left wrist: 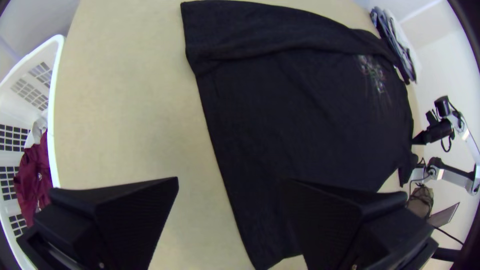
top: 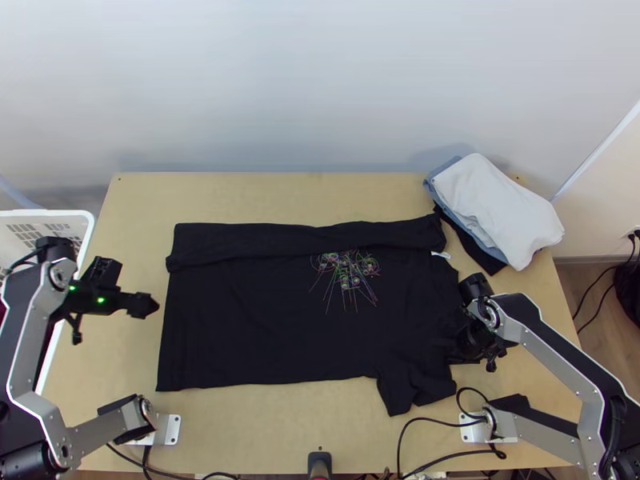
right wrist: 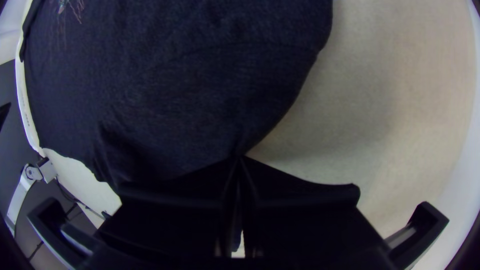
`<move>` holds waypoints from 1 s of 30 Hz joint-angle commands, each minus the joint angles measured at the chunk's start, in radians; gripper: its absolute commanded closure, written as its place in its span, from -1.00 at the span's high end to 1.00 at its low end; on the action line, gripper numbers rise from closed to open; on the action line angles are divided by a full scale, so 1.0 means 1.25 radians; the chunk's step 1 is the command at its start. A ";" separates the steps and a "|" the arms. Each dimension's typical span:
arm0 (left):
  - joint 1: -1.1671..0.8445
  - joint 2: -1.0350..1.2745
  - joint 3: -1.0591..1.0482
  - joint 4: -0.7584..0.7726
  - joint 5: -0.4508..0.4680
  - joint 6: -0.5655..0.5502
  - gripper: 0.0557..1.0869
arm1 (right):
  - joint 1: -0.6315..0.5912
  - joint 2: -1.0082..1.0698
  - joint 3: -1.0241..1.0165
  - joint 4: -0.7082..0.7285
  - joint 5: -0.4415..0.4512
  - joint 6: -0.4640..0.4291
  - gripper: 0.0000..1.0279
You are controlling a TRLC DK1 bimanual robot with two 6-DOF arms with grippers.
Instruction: Fold the t-shirt
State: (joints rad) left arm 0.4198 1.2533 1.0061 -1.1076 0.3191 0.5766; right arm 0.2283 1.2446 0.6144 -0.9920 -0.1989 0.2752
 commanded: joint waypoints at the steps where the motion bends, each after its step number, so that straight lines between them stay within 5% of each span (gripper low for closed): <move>1: 0.019 0.018 0.050 -0.086 -0.009 0.127 0.90 | 0.010 0.017 -0.023 0.030 -0.008 -0.013 -0.94; 6: 0.013 0.018 0.009 -0.174 -0.080 0.238 0.90 | 0.011 0.017 -0.023 0.038 -0.008 -0.009 -0.94; 12: -0.023 0.022 -0.071 -0.213 -0.134 0.268 0.89 | 0.011 0.014 -0.023 0.040 -0.008 -0.008 -0.94; 30: -0.230 0.060 -0.207 -0.234 -0.238 -0.022 0.83 | 0.020 0.009 -0.023 0.045 -0.007 -0.008 -0.94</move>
State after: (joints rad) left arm 0.1501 1.3136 0.7895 -1.3716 0.0349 0.5903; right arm 0.2420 1.2423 0.6151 -0.9764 -0.2031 0.2756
